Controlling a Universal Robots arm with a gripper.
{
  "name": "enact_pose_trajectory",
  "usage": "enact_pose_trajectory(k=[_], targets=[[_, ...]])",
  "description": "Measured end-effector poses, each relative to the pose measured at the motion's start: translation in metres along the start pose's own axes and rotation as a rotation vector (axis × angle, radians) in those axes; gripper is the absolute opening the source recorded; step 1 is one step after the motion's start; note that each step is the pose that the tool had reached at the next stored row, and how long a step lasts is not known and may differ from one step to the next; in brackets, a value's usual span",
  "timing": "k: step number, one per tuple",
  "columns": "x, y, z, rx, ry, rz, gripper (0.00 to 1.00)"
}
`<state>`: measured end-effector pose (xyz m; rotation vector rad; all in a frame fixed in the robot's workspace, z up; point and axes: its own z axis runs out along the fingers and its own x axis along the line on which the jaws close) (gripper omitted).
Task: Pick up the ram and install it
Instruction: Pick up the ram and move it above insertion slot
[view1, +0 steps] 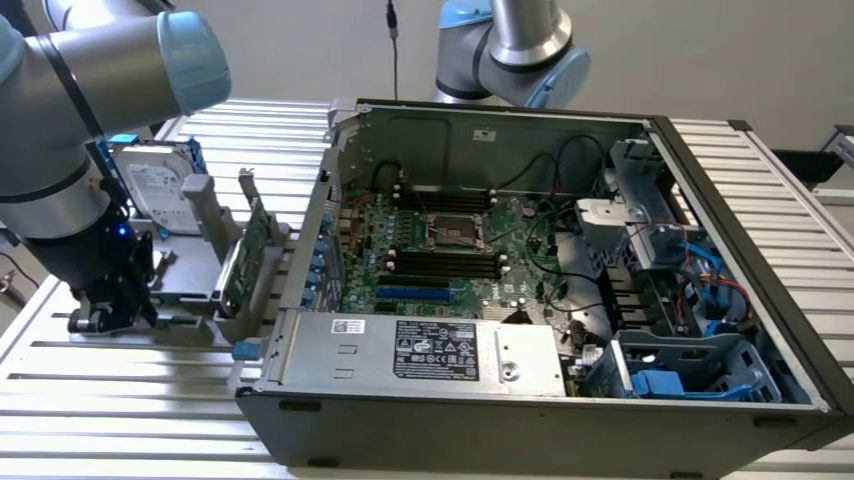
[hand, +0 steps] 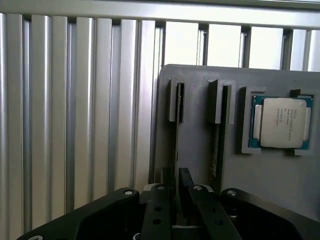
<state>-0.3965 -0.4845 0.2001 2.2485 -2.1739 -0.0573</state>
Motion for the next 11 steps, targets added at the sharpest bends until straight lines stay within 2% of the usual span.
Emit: enact_pose_trajectory(k=[2, 3, 7, 11], targets=[[0.0000, -0.0001, -0.0001, -0.0001, -0.0001, 0.002, 0.18], [0.0000, -0.0001, -0.0002, -0.0001, -0.0001, 0.002, 0.13], [0.0000, -0.0001, -0.0022, -0.0015, -0.0002, 0.004, 0.13], [0.0003, -0.0003, -0.0054, -0.0060, -0.0004, 0.008, 0.13]])
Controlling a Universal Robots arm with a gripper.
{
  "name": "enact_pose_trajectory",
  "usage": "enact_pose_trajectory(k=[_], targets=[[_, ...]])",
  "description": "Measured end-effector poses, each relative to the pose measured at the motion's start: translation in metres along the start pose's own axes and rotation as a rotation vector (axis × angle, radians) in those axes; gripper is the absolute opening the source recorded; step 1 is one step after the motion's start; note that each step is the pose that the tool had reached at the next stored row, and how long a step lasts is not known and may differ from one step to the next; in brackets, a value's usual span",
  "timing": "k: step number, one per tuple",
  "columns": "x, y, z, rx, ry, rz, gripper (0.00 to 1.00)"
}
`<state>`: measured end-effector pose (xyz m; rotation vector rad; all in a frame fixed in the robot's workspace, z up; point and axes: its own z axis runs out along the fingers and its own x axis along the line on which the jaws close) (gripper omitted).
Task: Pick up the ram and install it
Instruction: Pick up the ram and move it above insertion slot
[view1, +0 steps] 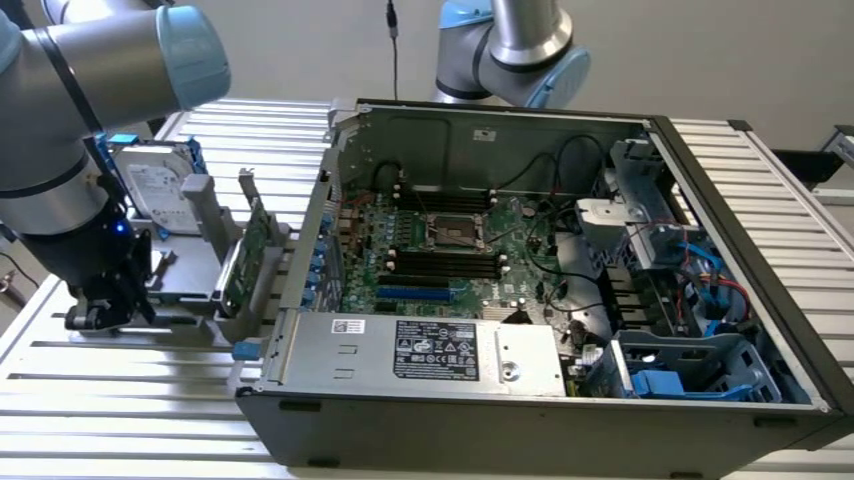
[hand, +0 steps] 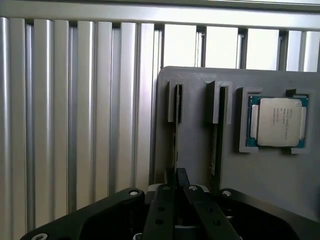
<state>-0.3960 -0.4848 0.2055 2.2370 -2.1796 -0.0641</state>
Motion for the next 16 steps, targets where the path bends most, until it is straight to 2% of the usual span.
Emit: enact_pose_trajectory(k=[8, 16], targets=[[0.001, -0.0004, -0.0147, -0.0125, -0.0008, 0.009, 0.13], [0.003, -0.0036, -0.0460, -0.0257, -0.0032, 0.011, 0.13]])
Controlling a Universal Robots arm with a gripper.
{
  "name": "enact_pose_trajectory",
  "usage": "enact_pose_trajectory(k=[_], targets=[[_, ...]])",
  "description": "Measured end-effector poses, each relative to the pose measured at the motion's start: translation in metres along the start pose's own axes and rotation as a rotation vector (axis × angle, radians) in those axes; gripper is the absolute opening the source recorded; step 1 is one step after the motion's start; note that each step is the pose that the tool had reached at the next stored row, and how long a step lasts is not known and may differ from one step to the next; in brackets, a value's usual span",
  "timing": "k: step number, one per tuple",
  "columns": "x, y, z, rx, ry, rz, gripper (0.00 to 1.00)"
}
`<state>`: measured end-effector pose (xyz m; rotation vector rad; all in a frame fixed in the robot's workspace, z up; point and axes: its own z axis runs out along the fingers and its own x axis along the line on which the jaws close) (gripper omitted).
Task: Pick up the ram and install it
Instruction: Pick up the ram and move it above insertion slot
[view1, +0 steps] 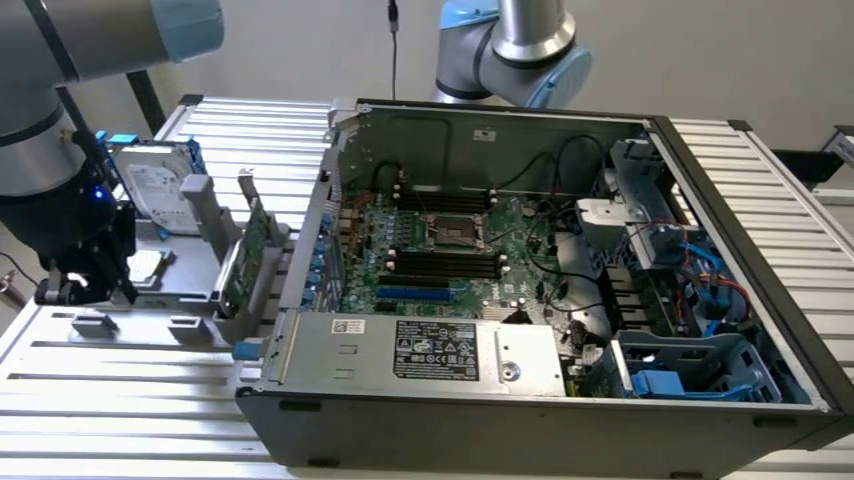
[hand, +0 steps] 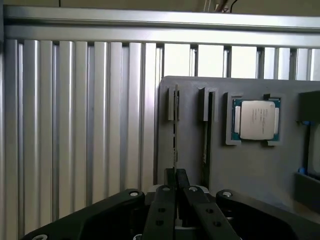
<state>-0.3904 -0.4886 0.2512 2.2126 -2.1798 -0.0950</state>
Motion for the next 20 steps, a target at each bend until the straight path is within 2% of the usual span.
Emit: enact_pose_trajectory(k=[4, 9, 15, 20], targets=[[0.000, -0.0070, -0.0189, -0.0042, 0.0000, 0.000, 0.13], [0.001, -0.0213, -0.0426, -0.0077, -0.0001, 0.000, 0.13], [0.001, -0.0439, -0.0716, -0.0124, -0.0010, 0.000, 0.13], [0.001, -0.0652, -0.0958, -0.0156, -0.0040, -0.001, 0.13]])
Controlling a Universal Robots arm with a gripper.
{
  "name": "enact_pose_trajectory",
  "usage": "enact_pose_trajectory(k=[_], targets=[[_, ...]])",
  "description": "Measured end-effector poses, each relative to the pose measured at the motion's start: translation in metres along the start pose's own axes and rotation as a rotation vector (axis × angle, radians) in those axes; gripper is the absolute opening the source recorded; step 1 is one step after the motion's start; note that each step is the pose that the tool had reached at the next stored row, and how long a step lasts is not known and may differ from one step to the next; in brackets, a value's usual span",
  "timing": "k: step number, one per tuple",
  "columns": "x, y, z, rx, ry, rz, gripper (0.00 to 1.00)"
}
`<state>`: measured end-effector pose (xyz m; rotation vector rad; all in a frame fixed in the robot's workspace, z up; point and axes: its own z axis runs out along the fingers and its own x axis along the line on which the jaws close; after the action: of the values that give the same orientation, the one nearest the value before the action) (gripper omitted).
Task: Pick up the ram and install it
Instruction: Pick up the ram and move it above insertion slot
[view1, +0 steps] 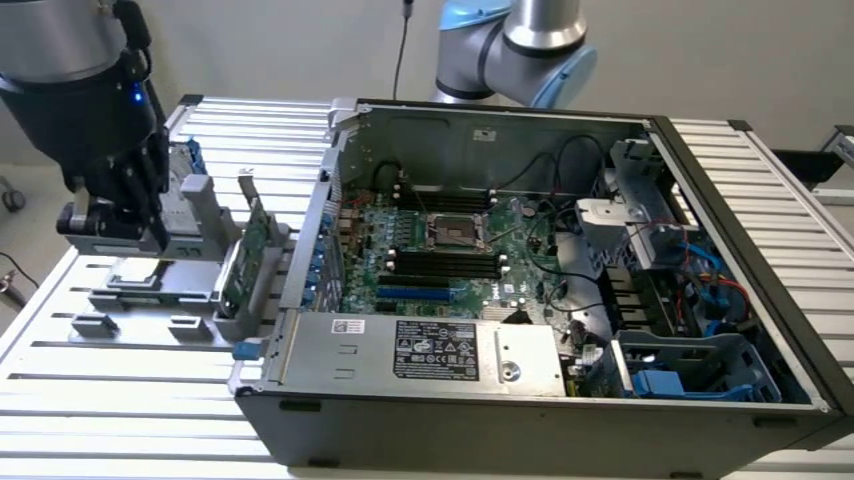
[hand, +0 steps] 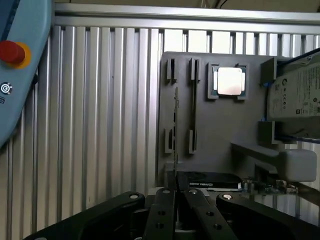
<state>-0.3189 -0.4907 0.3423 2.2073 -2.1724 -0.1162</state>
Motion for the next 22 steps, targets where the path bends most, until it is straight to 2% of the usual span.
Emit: enact_pose_trajectory(k=[7, 13, 16, 22], targets=[[0.000, -0.0291, -0.0344, -0.0045, -0.0075, -0.002, 0.13], [0.000, -0.0541, -0.0589, -0.0076, -0.0196, -0.005, 0.13], [0.000, -0.0676, -0.0654, -0.0078, -0.0311, -0.006, 0.13], [0.000, -0.0949, -0.0681, -0.0075, -0.0621, -0.009, 0.13]])
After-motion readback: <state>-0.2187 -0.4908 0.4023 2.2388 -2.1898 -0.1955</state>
